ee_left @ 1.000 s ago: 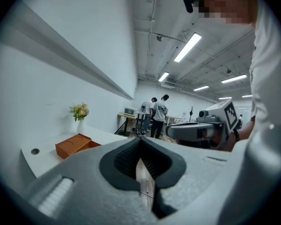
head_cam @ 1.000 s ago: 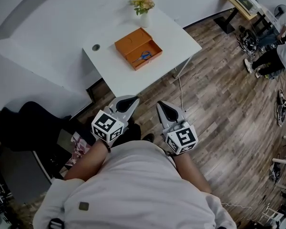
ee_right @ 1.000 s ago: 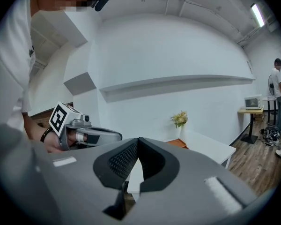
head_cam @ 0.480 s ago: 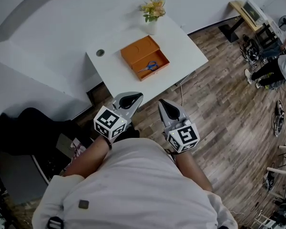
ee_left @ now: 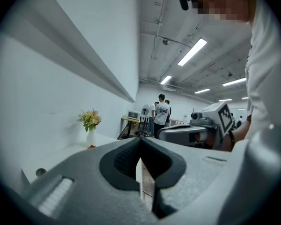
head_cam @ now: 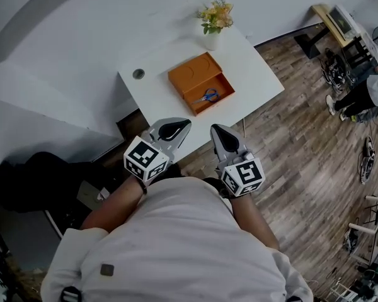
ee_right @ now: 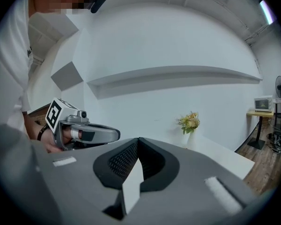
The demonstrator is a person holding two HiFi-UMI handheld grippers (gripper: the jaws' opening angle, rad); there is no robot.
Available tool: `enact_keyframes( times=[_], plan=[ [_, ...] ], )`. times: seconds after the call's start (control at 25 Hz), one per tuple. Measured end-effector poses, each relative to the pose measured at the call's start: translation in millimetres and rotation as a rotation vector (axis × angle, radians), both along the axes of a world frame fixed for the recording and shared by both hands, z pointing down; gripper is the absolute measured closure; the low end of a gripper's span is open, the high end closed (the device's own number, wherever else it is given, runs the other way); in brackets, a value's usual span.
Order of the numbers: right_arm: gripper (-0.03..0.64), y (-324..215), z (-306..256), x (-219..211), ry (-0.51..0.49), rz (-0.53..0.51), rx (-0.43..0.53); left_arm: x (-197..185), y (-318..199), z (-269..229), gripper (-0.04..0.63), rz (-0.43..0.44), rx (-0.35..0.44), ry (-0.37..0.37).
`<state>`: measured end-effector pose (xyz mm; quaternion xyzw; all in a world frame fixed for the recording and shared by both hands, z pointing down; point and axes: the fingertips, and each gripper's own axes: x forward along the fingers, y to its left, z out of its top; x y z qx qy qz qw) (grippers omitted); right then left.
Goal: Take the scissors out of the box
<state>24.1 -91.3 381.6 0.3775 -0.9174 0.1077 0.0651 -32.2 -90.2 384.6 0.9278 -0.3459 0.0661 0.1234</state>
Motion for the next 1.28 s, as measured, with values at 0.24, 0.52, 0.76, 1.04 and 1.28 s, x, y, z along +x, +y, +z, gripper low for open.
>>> enact_keyframes(
  times=[0.24,0.52,0.76,1.04,1.28],
  plan=[
    [0.606,-25.5,9.5,-14.8,0.006,-0.052,-0.026,-15.0,-22.4,8.0,0.591,-0.049,-0.028,0.007],
    [0.606,-80.2,24.2,-23.2,-0.003,-0.158,-0.046,-26.8,-63.6,21.4,0.591,-0.172,-0.050,-0.013],
    [0.606,-134.9,26.5,-22.5,0.018,-0.286,-0.042,-30.0,-98.7,25.7,0.591,-0.307,-0.072,-0.020],
    [0.606,-182.8,42.0,-9.6,0.085,-0.448,-0.054,-18.9,-123.2,35.2,0.591,-0.446,-0.083,-0.025],
    [0.606,-208.8,71.0,-4.6,0.199,-0.607,-0.092,-4.8,-139.9,50.1,0.591,-0.534,-0.124,-0.018]
  ],
)
